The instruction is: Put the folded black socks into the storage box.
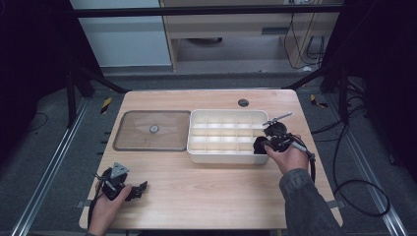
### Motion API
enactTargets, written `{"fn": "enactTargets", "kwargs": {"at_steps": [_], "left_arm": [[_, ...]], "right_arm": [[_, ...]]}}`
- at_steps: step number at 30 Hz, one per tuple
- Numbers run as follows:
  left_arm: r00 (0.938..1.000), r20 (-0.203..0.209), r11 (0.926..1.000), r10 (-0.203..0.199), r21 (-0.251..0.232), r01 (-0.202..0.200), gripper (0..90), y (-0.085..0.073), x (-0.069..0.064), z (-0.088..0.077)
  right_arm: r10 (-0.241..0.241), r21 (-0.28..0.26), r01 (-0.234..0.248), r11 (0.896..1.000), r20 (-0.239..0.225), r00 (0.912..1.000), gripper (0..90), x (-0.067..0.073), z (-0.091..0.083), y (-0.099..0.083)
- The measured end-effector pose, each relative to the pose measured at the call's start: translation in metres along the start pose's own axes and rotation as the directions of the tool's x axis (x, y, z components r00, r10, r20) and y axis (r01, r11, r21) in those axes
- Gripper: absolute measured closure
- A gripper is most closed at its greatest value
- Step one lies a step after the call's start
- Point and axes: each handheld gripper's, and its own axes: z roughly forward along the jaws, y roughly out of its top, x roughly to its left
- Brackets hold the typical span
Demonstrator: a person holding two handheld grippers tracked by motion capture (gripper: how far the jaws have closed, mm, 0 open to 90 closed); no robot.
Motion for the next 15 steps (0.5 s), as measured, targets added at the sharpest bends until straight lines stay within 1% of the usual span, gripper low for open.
{"fn": "enactTargets", "kwargs": {"at_steps": [6,7,15], "left_arm": [[1.0000,0.000,1.0000,0.000,0.000,0.000,0.0,0.000,0.000,0.000],[1.0000,0.000,1.0000,0.000,0.000,0.000,0.0,0.000,0.000,0.000],[1.0000,0.000,1.0000,-0.001,0.000,0.001,0.0,0.000,0.000,0.000]], "right_arm": [[0.014,-0.057,-0.015,0.998,-0.021,0.9997,90.0,-0.001,-0.009,0.001],[0.013,-0.067,-0.014,0.998,-0.018,0.9997,90.0,-0.002,-0.009,0.002],[0.016,-0.114,-0.018,0.993,-0.024,0.9996,90.0,-0.001,-0.019,0.005]]}}
